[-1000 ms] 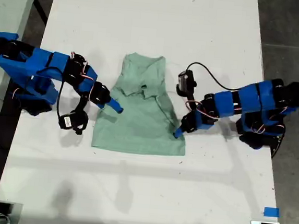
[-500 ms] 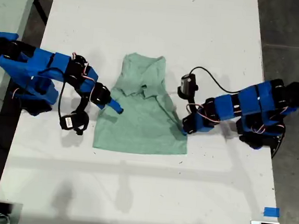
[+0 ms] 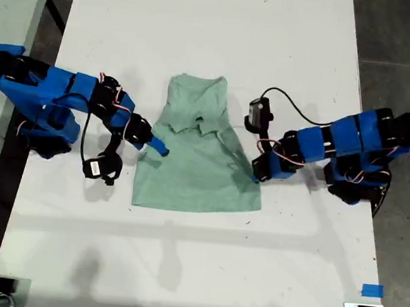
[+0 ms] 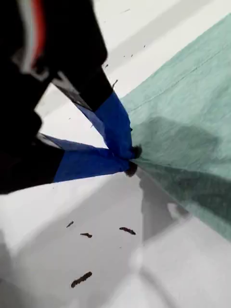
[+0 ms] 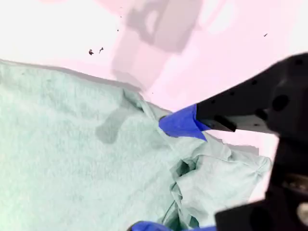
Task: Fold tshirt
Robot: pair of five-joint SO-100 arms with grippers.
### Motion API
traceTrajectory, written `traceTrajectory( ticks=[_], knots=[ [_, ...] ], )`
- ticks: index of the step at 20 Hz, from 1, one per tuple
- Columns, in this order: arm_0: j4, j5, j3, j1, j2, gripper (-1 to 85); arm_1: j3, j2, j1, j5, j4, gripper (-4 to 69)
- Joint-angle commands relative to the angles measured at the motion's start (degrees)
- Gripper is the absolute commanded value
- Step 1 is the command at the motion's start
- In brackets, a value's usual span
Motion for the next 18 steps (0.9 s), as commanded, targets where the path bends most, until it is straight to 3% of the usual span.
traceTrajectory(
  ticks=[1, 10, 14, 16, 18],
  knots=[
    [-0.8, 0.2, -1.8, 1.1, 0.4, 30.0, -9.3, 3.2, -0.4, -1.2, 5.4, -1.0],
    [-0.4, 0.0, -1.8, 1.3, 0.4, 30.0, -36.7, -20.7, 0.7, -1.5, 9.8, -1.0],
    [-0.3, -0.1, -2.0, 1.3, 0.4, 30.0, -44.1, -32.0, 2.7, 2.1, 7.8, 0.3],
    [-0.3, -0.1, -2.1, 1.2, 0.4, 30.0, -51.7, -36.4, 3.3, 0.7, 10.7, 26.4],
    [-0.2, -0.1, -2.3, 1.1, 0.4, 30.1, -58.4, -38.0, 3.3, -1.1, 12.8, 32.4]
  ],
)
